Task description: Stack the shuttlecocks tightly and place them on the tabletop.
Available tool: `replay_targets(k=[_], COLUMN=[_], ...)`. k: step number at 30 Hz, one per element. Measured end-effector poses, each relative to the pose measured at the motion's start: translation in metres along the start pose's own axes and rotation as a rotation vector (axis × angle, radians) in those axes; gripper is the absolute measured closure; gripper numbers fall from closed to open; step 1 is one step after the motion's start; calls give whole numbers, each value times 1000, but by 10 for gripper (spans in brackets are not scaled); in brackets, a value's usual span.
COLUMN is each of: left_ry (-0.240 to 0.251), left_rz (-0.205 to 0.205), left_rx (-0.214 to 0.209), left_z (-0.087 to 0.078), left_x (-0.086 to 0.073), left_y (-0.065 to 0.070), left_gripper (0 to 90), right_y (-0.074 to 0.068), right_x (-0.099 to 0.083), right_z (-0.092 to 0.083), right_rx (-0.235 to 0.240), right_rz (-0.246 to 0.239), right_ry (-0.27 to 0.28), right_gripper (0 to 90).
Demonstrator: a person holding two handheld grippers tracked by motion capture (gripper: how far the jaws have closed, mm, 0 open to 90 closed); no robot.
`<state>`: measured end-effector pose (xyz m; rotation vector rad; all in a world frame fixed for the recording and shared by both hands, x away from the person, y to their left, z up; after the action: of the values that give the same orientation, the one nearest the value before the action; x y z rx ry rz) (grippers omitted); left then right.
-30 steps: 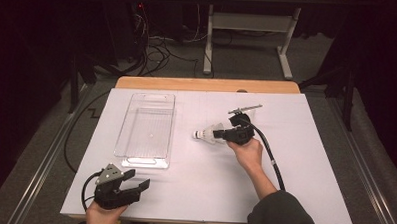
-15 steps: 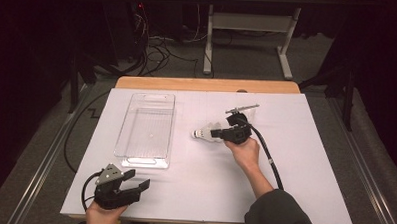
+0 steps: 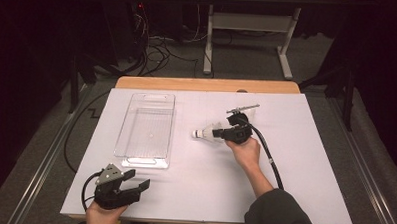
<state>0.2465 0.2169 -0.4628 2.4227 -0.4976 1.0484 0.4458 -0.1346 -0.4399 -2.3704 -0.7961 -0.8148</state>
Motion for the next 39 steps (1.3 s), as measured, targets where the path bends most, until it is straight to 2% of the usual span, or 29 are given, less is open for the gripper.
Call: replay_targets(k=[12,27,39], left_ry=[1,1,2], left_rz=[-1,-1,-2], left_rx=[1,1,-1], left_z=[0,0,0], left_x=[0,0,0], left_y=[0,0,0], left_gripper=[342,342,342], right_y=[2,6,9], right_x=[-1,-2,-4], right_z=[-1,-6,-13], right_rx=[-29,-59,-79], right_rz=[-5,3,6], right_ry=[-15,-21,-26], right_gripper=[837,677,622])
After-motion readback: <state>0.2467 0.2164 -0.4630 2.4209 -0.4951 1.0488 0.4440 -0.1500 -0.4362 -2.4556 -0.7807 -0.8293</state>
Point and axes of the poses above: each handheld gripper's, and its own axes: z roughly forward along the jaws, x roughly out of its top, y roughly to its right, the point moved 1 cm from there along z, roughly forward along the jaws, and after that the axes turned 5 degrees about -z, right-handed, at the moved point
